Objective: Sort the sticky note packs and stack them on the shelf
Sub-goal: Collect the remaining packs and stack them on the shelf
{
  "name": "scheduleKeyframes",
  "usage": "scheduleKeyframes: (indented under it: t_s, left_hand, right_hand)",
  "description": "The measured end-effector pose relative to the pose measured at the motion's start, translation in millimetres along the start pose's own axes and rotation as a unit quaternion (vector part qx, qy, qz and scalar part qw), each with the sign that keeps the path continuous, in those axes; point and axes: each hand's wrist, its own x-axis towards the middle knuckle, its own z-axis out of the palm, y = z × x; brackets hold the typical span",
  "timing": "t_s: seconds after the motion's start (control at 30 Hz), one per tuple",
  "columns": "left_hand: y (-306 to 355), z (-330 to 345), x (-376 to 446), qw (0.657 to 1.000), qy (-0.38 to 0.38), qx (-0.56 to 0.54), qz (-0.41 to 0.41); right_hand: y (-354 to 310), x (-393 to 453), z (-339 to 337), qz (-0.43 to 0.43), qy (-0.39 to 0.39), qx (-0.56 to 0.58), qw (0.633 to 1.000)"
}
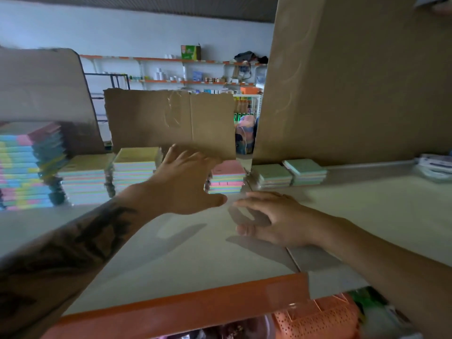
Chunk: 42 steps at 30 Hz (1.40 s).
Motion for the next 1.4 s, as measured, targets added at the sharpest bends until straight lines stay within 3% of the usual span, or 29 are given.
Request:
scheduleKeyframes:
  t_s: [0.27,0.53,0.73,1.07,1.3,1.4]
  left_hand:
    - [125.7,18.7,20.3,0.995,-0.079,-0.052,-0.022]
    - [309.6,50.4,112.1,0.990,-0.111,-0.090,0.000]
    - [408.3,48.0,182.1,0.985,-0.124,-0.121,-0.003]
    - [503.3,65.3,299.1,0.985,-0.091,-0.144,-0.006]
    - [537.7,84.3,371.8,0.986,-0.039,-0.159,-0.018]
    - [544.0,95.0,385.0,0.985,-0.057,-0.163,-0.017]
  right_hand:
    - [109.9,-81.7,-33.6,0.046,0.049,-0.059,0.996]
    - [263.2,-184.9,-85.3,0.055,0.086,-0.051,0.994]
    - [379.5,-223.8,-128.6,0.075,0.120,-0.034,0.989]
    - [505.3,-254.6,-159.0,0.150,0.161,-0.049,0.974]
    - [515.8,-273.9,-146.5,0.181,0.100,-0.066,0.976]
    - [513.9,-272.8,-142.2,0.196,0.099,-0.071,0.973]
